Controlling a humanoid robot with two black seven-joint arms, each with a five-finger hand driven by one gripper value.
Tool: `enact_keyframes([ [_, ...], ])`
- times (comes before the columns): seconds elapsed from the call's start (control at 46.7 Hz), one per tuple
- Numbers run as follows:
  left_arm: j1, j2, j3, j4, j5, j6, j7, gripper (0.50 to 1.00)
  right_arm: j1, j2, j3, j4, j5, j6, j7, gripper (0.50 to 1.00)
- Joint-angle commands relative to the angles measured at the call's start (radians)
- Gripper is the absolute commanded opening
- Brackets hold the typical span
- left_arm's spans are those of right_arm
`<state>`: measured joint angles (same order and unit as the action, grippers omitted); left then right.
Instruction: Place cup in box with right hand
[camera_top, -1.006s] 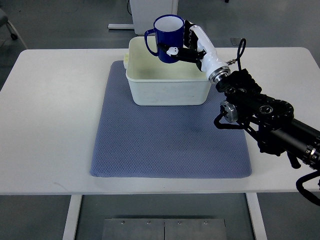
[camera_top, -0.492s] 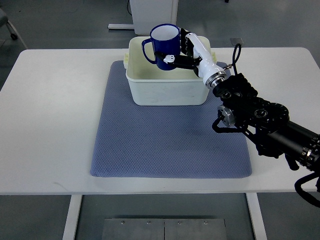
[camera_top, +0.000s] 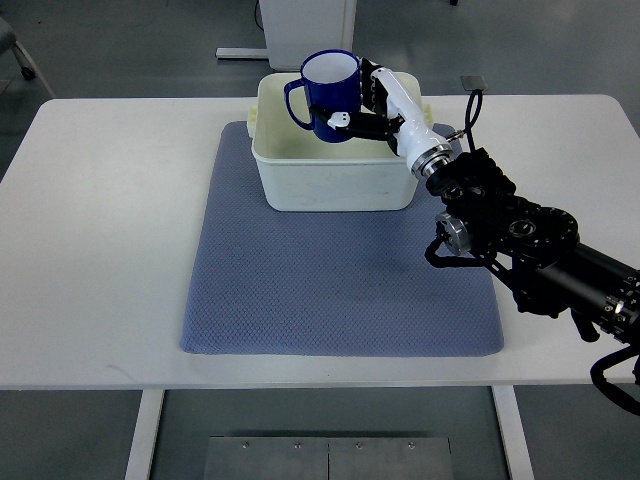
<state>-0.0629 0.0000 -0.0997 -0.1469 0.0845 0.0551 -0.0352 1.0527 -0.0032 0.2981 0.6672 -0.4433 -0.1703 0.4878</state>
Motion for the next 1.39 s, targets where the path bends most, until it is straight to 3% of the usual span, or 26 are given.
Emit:
enact_keyframes([
  [0.0, 0.0, 0.0, 0.0, 0.0, 0.0, 0.0, 0.0, 1.0, 0.003, -0.001, -0.001, 0.0, 0.0, 0.0, 0.0, 0.859],
  [0.214, 0.0, 0.0, 0.0, 0.0, 0.0, 0.0, 0.0, 1.0, 0.001, -0.001, -0.004, 0.003, 0.0, 0.0, 0.0, 0.985],
  [0.706, 0.0, 0.0, 0.0, 0.0, 0.0, 0.0, 0.0, 1.0, 0.017, -0.018, 0.001, 0.009, 0.001, 0.002, -0.005, 0.995],
  [1.092, 0.0, 0.0, 0.0, 0.0, 0.0, 0.0, 0.0, 1.0, 0.017, -0.19, 0.013, 0.081, 0.011, 0.006, -0.006, 0.995],
  [1.37, 0.0, 0.0, 0.0, 0.0, 0.0, 0.0, 0.0, 1.0, -0.077, -0.264, 0.121, 0.104, 0.011, 0.04, -0.032, 0.995],
])
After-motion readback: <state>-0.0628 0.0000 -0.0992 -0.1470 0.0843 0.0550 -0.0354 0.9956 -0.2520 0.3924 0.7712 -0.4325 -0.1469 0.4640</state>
